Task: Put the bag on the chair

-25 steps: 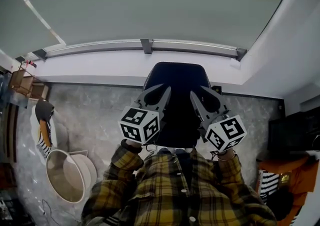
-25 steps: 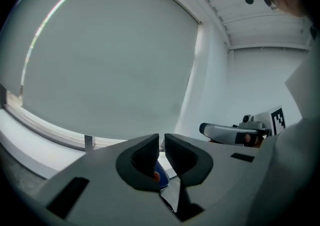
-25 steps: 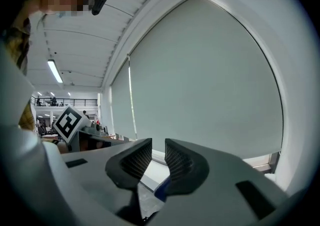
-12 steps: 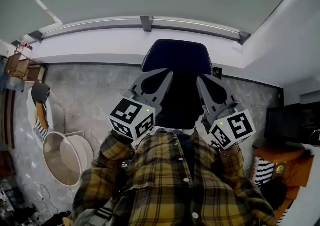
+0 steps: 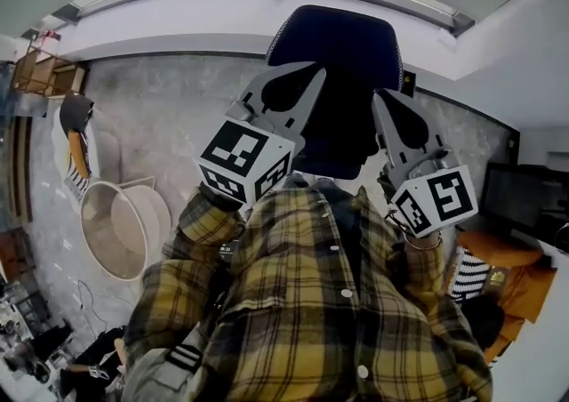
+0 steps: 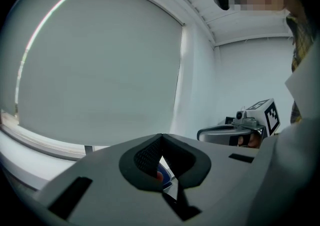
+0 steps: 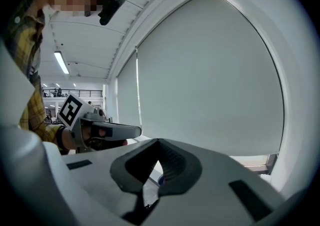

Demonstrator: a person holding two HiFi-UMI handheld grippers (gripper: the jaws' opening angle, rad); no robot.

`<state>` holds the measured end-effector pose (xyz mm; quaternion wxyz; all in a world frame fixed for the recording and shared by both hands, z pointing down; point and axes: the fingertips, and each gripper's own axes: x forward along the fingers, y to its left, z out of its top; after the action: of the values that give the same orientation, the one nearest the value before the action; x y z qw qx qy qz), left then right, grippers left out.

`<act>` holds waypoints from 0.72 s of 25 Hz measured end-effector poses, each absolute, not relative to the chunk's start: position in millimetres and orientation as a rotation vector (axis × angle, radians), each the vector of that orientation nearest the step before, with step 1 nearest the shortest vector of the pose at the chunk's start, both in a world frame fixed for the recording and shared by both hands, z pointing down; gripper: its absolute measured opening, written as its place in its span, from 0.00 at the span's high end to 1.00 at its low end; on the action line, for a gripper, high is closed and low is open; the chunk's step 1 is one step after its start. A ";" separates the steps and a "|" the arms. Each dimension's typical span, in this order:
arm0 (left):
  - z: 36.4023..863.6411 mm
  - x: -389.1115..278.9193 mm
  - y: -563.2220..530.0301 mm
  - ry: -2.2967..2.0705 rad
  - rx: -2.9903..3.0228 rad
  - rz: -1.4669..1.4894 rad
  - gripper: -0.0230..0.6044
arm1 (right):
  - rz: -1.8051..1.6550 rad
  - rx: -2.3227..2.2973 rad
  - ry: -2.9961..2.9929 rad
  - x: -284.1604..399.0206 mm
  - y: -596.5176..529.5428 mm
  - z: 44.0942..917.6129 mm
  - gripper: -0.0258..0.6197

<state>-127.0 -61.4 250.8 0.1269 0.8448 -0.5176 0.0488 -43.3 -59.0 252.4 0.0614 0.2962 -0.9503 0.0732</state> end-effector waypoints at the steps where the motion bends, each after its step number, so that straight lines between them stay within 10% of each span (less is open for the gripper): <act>1: 250.8 -127.1 -59.9 -1.506 2.461 0.145 0.93 | 0.230 0.898 -2.873 -43.0 -57.8 253.7 0.94; 18: 256.4 -121.5 -57.0 -1.464 2.480 0.190 0.93 | 0.258 0.924 -2.868 -42.8 -61.8 255.9 0.94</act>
<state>-121.5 -57.0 256.4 0.1274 0.8524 -0.5029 0.0654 -42.8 -61.8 255.9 0.0586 0.3049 -0.9468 0.0850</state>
